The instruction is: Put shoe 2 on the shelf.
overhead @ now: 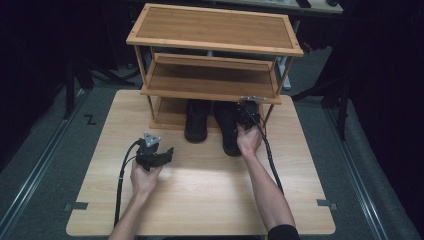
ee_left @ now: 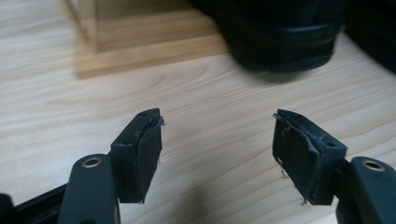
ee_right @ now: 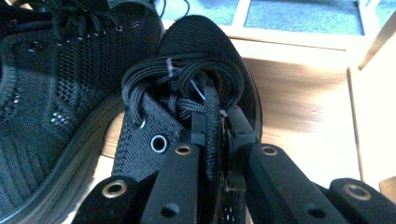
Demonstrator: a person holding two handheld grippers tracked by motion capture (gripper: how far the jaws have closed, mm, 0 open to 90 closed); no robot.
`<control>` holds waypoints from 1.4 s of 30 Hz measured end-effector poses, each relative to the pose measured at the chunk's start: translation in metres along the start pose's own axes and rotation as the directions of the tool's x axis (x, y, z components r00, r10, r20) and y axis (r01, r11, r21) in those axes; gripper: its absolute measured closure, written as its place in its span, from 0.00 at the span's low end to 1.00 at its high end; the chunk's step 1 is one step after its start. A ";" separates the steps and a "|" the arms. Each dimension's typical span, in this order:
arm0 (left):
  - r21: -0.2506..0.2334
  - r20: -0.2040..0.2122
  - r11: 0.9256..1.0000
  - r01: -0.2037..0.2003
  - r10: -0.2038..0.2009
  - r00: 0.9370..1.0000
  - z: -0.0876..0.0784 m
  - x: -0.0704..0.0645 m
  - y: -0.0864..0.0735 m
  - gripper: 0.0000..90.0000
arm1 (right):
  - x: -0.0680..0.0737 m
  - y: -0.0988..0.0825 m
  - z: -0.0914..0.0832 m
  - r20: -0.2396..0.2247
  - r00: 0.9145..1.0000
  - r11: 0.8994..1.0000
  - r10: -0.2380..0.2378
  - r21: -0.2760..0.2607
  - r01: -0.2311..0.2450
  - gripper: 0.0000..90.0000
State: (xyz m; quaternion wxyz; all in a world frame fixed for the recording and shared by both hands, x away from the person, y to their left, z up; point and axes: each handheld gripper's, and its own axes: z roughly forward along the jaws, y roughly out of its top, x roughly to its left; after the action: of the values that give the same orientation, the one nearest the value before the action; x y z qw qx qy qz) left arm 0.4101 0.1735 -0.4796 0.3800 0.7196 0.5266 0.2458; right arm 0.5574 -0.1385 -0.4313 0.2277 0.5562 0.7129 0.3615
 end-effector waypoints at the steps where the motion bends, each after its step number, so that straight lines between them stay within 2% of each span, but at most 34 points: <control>1: 0.000 0.000 1.000 0.000 0.000 1.000 0.000 0.000 0.000 0.37 | 0.000 0.000 0.000 0.000 1.000 1.000 0.000 0.000 0.000 0.94; 5: -0.006 0.030 1.000 -0.016 0.016 0.999 0.006 -0.011 0.015 0.37 | 0.000 -0.001 0.001 0.012 1.000 1.000 -0.018 -0.009 0.018 0.90; 9: -0.005 0.051 1.000 -0.021 0.021 0.999 0.015 -0.021 0.032 0.37 | -0.003 -0.003 0.003 0.026 0.999 1.000 -0.030 -0.009 0.030 0.78; 10: 0.010 0.048 1.000 -0.025 0.025 0.999 0.022 -0.025 0.039 0.36 | -0.004 -0.003 0.003 0.040 0.999 0.999 -0.037 -0.004 0.037 0.75; 12: 0.024 0.052 0.999 -0.027 0.026 0.998 0.025 -0.025 0.042 0.35 | -0.005 -0.003 0.002 0.043 0.998 0.999 -0.038 -0.003 0.038 0.73; 14: 0.026 0.045 0.999 -0.026 0.025 0.999 0.032 -0.029 0.049 0.35 | -0.008 -0.003 0.000 0.039 0.999 1.000 -0.026 -0.003 0.026 0.65; 15: 0.026 0.045 0.999 -0.026 0.025 0.999 0.032 -0.029 0.049 0.35 | -0.008 -0.003 0.000 0.039 0.999 1.000 -0.026 -0.003 0.026 0.65; 16: 0.032 0.044 0.999 -0.028 0.027 0.999 0.034 -0.030 0.053 0.35 | -0.010 -0.002 -0.002 0.042 0.998 0.999 -0.041 -0.006 0.041 0.60; 20: 0.028 0.043 0.999 -0.023 0.022 0.999 0.037 -0.030 0.058 0.35 | -0.014 0.001 -0.005 0.036 0.998 0.999 -0.050 -0.005 0.050 0.57; 22: 0.041 0.039 0.999 -0.027 0.026 0.999 0.041 -0.031 0.061 0.34 | -0.016 0.002 -0.007 0.056 0.996 0.998 -0.069 -0.004 0.069 0.56; 24: 0.044 0.040 0.999 -0.025 0.023 0.999 0.044 -0.032 0.062 0.34 | -0.018 0.003 -0.009 0.049 0.996 0.998 -0.069 -0.007 0.070 0.52; 26: 0.045 0.050 0.998 -0.032 0.029 0.998 0.049 -0.034 0.064 0.32 | -0.022 0.005 -0.015 0.018 0.999 0.998 -0.051 -0.024 0.051 0.50; 29: 0.037 0.053 0.999 -0.028 0.026 0.998 0.051 -0.036 0.064 0.31 | -0.023 0.007 -0.019 0.012 0.998 0.998 -0.060 -0.036 0.060 0.48; 31: 0.046 0.047 0.998 -0.041 0.039 0.998 0.052 -0.037 0.064 0.31 | -0.023 0.008 -0.025 0.000 0.998 0.997 -0.066 -0.044 0.066 0.47; 34: 0.036 0.044 0.999 -0.032 0.030 0.999 0.052 -0.038 0.066 0.31 | -0.022 0.006 -0.044 -0.020 0.995 0.994 -0.093 -0.067 0.091 0.46; 35: 0.034 0.040 0.999 -0.033 0.032 0.999 0.052 -0.039 0.067 0.31 | -0.022 0.006 -0.044 -0.020 0.995 0.994 -0.093 -0.067 0.091 0.46; 36: 0.040 0.030 0.998 -0.048 0.047 0.998 0.053 -0.042 0.071 0.29 | -0.025 0.002 -0.056 -0.034 0.995 0.992 -0.097 -0.090 0.093 0.46; 37: 0.040 0.030 0.998 -0.048 0.047 0.998 0.053 -0.042 0.071 0.30 | -0.025 0.002 -0.056 -0.034 0.995 0.992 -0.097 -0.090 0.093 0.46; 39: 0.041 0.028 0.998 -0.056 0.055 0.998 0.055 -0.046 0.075 0.30 | -0.029 -0.003 -0.068 -0.053 0.993 0.990 -0.103 -0.104 0.097 0.46; 40: 0.038 0.030 0.998 -0.048 0.046 0.998 0.056 -0.047 0.077 0.30 | -0.034 -0.009 -0.081 -0.071 0.992 0.987 -0.100 -0.131 0.090 0.46; 42: 0.018 0.031 0.999 -0.029 0.029 0.999 0.058 -0.050 0.079 0.31 | -0.036 -0.013 -0.087 -0.085 0.992 0.987 -0.092 -0.141 0.079 0.46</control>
State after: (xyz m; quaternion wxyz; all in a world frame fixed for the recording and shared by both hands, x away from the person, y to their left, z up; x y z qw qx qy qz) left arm 0.4830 0.0972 -0.4478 0.3778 0.7343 0.5124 0.2354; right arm 0.4959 -0.1977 -0.3886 0.2480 0.4910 0.7190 0.4247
